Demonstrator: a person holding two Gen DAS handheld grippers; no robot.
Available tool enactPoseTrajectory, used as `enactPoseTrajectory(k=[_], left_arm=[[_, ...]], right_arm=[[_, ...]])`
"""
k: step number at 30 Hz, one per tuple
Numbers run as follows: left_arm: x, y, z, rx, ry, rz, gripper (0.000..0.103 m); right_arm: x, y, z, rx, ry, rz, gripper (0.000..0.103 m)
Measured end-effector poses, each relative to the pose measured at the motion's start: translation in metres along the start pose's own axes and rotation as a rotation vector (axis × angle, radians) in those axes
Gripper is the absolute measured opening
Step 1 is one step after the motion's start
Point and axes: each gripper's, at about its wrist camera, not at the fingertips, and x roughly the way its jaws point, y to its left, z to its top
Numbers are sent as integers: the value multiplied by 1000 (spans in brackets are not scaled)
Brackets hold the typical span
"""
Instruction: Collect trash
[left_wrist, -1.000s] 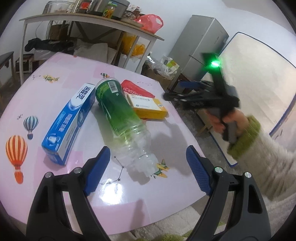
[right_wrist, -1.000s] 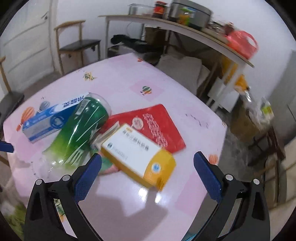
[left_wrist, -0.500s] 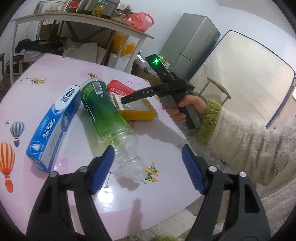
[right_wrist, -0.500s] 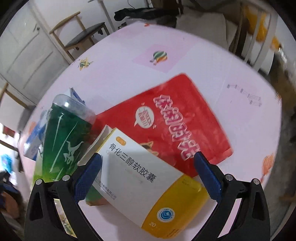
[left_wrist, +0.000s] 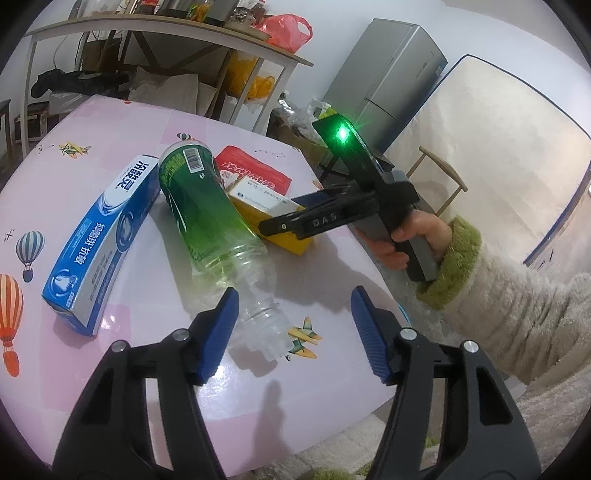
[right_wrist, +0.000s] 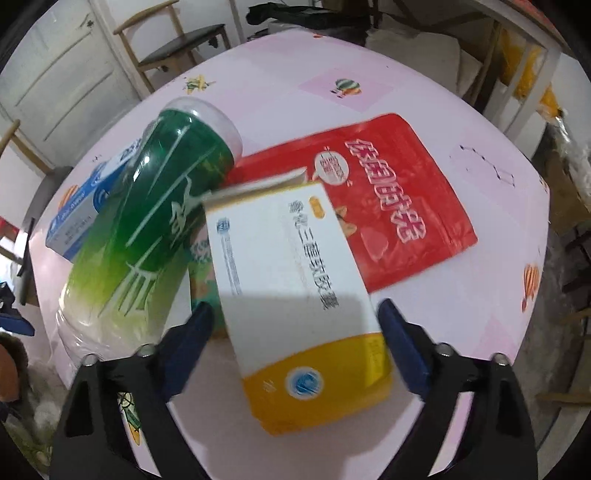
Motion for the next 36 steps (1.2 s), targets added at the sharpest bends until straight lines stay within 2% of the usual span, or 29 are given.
enactPoseTrajectory(k=[7,12,15,18,26,31,36], left_arm=[[2,-6,-2,-3,-1,-17,48],[12,-12,1,0,17,-39,42],[23,-16,4,-13,45,-66,41],[36,-20,6,-16,79,-69,41],[52,-26,0,-14,129,-58,41],[53,-29,-3,-1,135,-60,44],[47,-33,-7,3,137,-80,58]], right_arm=[[-13,-3,-25,168,-38,-17,76],[-30,-17,-64,349,-77,-18,75],[-38,-24,-93,471,-85,17,75],[-46,-23,-114,541,-91,42,75],[-50,-20,-144,654,-89,134,78],[-49,-26,-160,738,-86,258,79],[-59,-33,-169,794,-129,272,79]])
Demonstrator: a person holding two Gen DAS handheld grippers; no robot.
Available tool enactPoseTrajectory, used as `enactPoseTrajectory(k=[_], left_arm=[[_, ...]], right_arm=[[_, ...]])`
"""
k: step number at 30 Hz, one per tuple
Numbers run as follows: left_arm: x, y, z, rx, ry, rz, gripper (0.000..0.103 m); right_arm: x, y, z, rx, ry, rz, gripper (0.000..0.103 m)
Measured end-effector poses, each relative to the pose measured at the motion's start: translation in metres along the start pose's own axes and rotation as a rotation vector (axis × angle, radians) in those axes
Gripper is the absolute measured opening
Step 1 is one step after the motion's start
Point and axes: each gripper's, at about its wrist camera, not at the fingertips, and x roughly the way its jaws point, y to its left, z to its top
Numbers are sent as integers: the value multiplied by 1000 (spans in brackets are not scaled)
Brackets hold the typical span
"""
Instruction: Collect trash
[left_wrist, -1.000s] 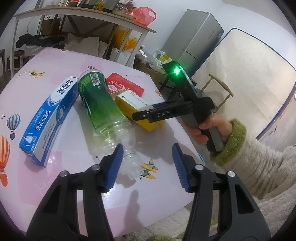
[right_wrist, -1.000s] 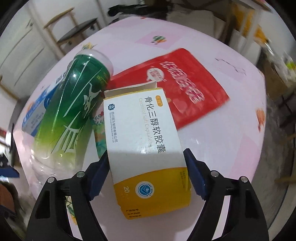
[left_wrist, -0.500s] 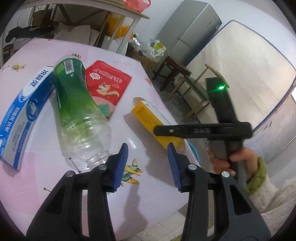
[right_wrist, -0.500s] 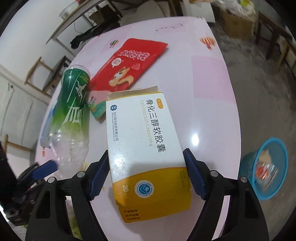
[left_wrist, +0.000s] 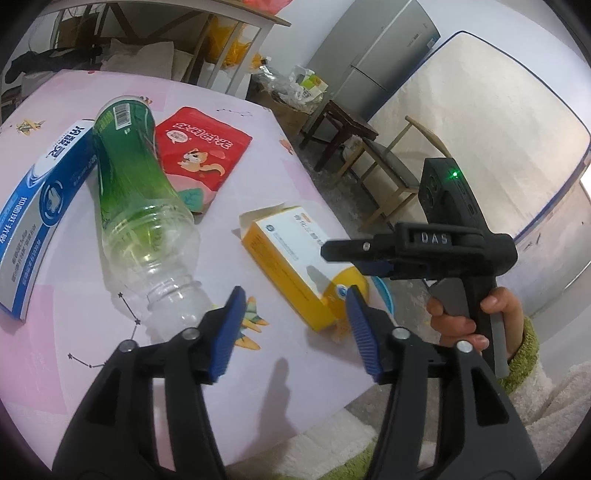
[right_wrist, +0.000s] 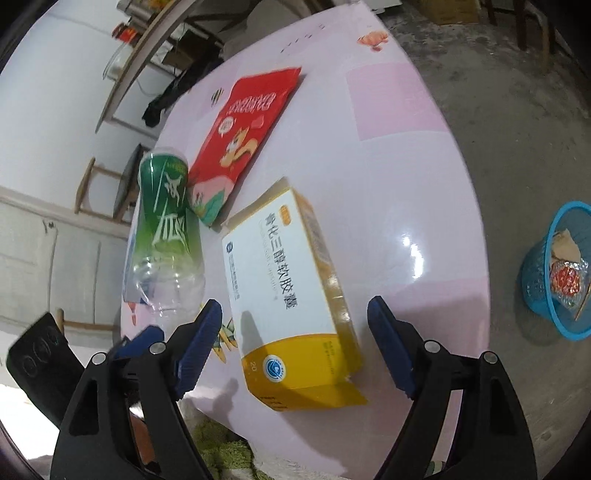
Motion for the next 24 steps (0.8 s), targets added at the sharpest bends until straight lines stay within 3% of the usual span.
enactPoseTrajectory(k=[7,15,24], left_arm=[[18,-13,17,2,51,-4,75],[77,-23,34,-84,207,133,78],[110,-45,38,-84,230,223,83]], right_arm=[[-24,-16,-4,70,-95,46,80],[-41,-34,-7,100,-173,39,80],[-54,-58,-13,120,-217,49,80]])
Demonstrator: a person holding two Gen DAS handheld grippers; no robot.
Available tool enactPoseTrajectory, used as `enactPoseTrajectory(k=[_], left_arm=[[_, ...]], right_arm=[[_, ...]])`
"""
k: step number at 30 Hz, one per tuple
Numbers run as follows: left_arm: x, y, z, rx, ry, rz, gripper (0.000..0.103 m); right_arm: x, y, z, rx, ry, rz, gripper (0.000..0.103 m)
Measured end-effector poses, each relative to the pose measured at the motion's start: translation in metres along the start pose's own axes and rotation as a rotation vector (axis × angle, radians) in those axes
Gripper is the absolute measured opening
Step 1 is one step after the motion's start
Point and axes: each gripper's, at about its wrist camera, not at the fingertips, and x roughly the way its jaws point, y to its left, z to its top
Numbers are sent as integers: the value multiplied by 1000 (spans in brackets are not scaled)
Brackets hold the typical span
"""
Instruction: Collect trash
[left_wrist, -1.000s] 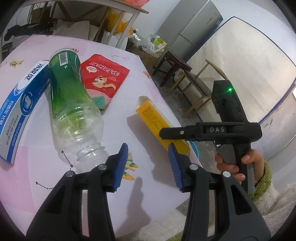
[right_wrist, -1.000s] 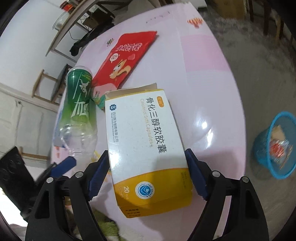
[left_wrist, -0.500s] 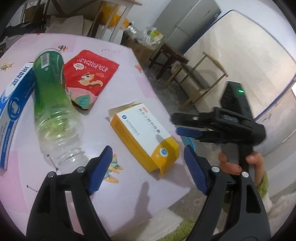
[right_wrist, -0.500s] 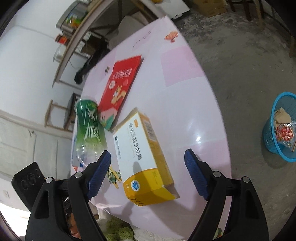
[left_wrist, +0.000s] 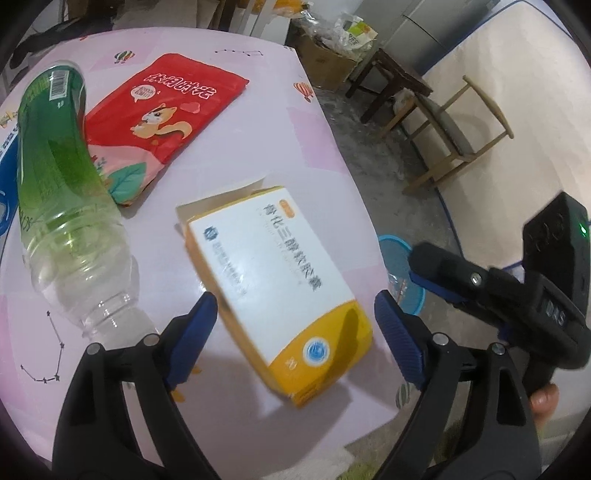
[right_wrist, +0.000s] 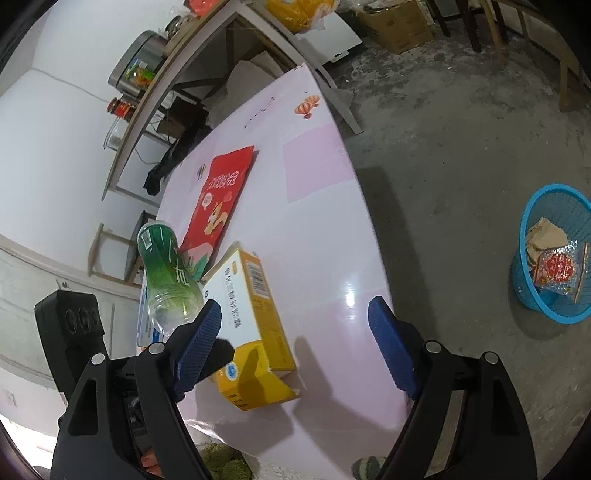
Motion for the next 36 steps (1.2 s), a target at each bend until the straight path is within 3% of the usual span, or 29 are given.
enactPoseTrajectory(k=[4,9,14,26,31,36], left_arm=[[6,-3,-2,37,12,54,83],[-8,27,-17,-16,29,70,83],[-27,52,-28,-102,13,20,83],[-8,25,-9,-141,18,-72,85],[-32,33,-20,-95,-43,-63,85],[-84,53,-30,-28,-199,-2,85]], right_arm=[[-2,-8,-1,11,-2,7,80],[1,-17,-3,18,7,16,80],[8,-19,-3,26,17,30,80],[5,-13,-6,-2,-8,-2,80],[10,1,-6,-86,3,-46,80],[28,28,-8,-209,51,-76,80]])
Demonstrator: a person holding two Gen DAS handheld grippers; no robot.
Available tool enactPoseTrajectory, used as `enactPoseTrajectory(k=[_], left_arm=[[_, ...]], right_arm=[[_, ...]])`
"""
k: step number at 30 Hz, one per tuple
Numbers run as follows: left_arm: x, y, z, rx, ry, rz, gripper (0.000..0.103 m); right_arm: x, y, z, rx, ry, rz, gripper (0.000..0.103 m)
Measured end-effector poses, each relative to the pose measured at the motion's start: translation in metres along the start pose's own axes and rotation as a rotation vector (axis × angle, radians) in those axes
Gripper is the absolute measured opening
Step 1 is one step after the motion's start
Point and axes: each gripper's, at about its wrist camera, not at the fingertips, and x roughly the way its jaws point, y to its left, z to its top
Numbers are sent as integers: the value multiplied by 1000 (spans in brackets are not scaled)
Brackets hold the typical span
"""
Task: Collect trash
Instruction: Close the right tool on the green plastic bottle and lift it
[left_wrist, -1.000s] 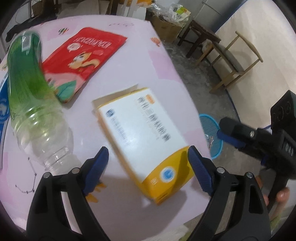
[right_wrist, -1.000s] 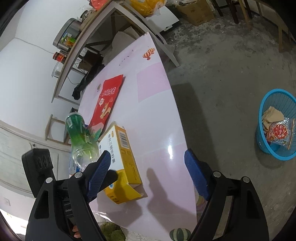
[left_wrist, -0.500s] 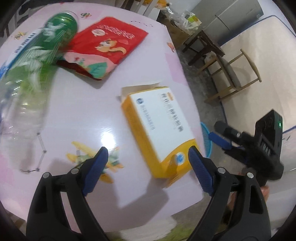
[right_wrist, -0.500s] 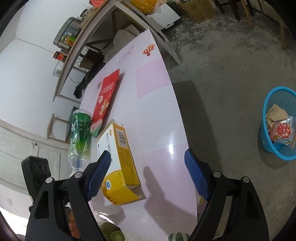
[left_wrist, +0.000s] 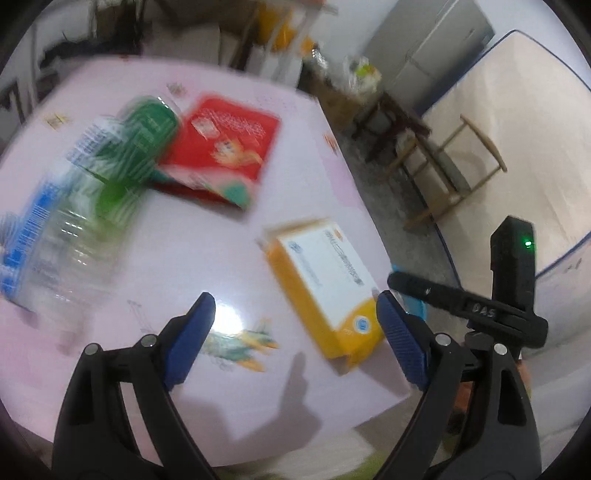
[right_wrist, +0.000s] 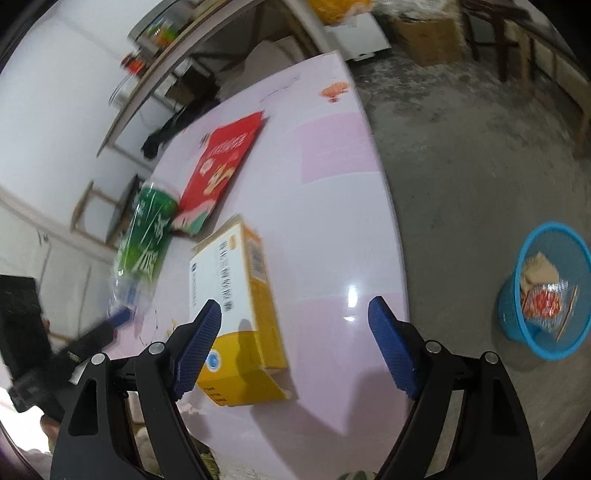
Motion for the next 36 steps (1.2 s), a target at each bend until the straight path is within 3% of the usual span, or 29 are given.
enactPoseTrajectory(k=[4,8,13,16,23,36], left_arm=[[-41,26,-3,-3,-112,38,85],[-71,54,-8,-37,-189,64,85],[-90,88,-24,-80,-205,96,85],[-95,107,-36,-125,-198,101,84],[-102,130,-55,-161,-204,68,84],[-110,142,-62,-161,-223,13,84]], right_arm=[[6,26,6,-62,9,17,80],[9,63,17,-95,7,128,80],[44,131,34,-109,89,328,83],[86,164,37,-56,191,386,83],[155,184,36,72,300,337,83],[177,196,38,128,306,332,81]])
